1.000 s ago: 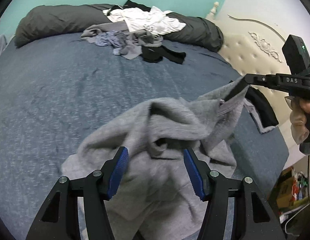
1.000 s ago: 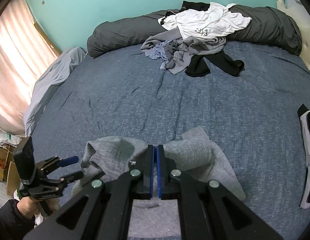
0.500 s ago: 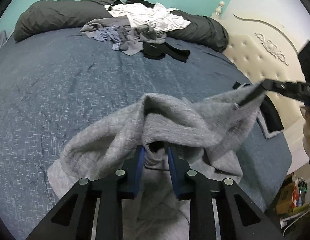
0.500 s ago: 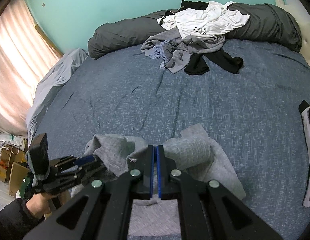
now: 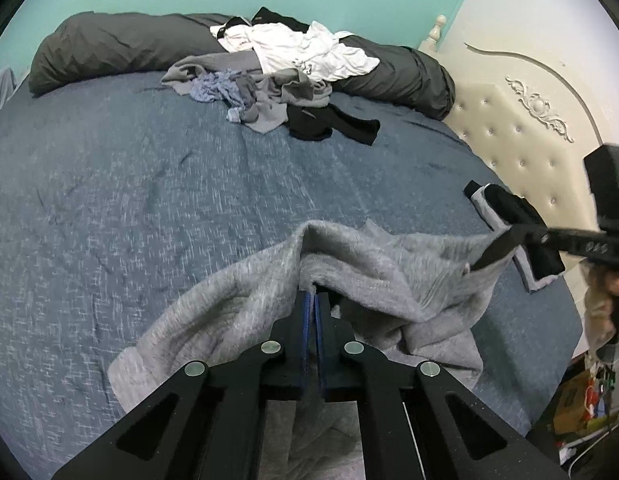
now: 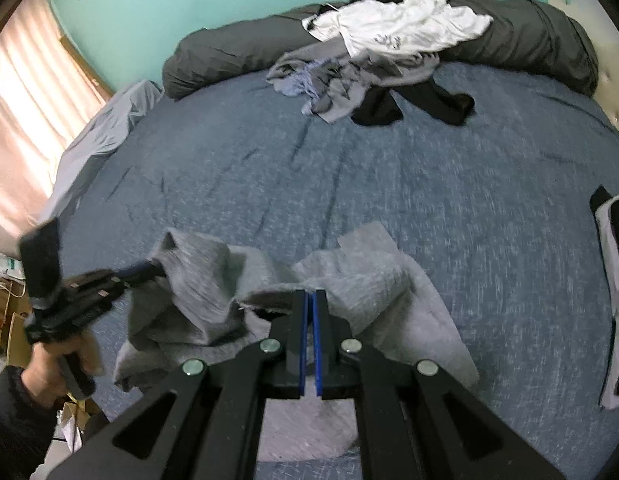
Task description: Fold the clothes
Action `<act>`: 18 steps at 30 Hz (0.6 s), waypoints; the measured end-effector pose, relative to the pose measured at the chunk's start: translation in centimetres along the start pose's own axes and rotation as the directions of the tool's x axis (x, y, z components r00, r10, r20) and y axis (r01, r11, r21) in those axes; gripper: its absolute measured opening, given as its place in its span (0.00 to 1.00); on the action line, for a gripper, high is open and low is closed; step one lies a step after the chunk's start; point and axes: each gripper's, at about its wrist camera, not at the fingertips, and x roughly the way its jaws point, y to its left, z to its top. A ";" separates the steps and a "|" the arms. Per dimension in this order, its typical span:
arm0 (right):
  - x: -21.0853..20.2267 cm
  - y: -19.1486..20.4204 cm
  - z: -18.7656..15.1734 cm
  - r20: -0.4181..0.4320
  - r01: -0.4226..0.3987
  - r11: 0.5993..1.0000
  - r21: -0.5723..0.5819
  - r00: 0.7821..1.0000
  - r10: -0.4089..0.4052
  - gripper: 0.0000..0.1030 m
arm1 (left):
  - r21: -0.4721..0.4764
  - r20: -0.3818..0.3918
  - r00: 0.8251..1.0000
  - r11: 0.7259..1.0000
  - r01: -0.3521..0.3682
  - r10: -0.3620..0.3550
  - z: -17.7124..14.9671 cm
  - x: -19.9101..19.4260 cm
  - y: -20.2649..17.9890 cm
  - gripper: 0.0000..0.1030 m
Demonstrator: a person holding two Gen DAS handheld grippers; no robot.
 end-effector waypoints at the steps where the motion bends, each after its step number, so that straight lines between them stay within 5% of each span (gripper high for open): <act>1: 0.4 -0.2 -0.3 -0.009 0.016 1.000 -0.009 1.000 -0.016 0.02 | 0.003 0.002 1.000 1.000 0.001 -0.001 0.1 -0.2 0.0 0.03; 5: 1.9 -1.5 -1.1 -0.052 0.085 0.996 -0.014 0.995 -0.086 0.04 | 0.022 0.001 1.000 1.000 0.002 -0.002 0.6 -0.9 -0.1 0.03; 8: 2.4 -2.4 -1.5 -0.064 0.116 0.993 -0.010 0.991 -0.117 0.27 | 0.051 -0.009 1.000 0.999 0.000 0.000 1.1 -1.1 -0.6 0.03; 10: 2.1 -2.2 -1.7 -0.048 0.113 0.993 -0.034 0.992 -0.115 0.30 | 0.056 -0.010 1.000 0.998 0.004 -0.003 1.4 -1.2 -0.8 0.03; 18: 1.6 3.3 -2.1 0.038 0.168 0.921 -0.352 0.985 -0.166 0.35 | 0.075 -0.015 1.000 0.997 0.004 -0.003 1.8 -1.3 -1.4 0.03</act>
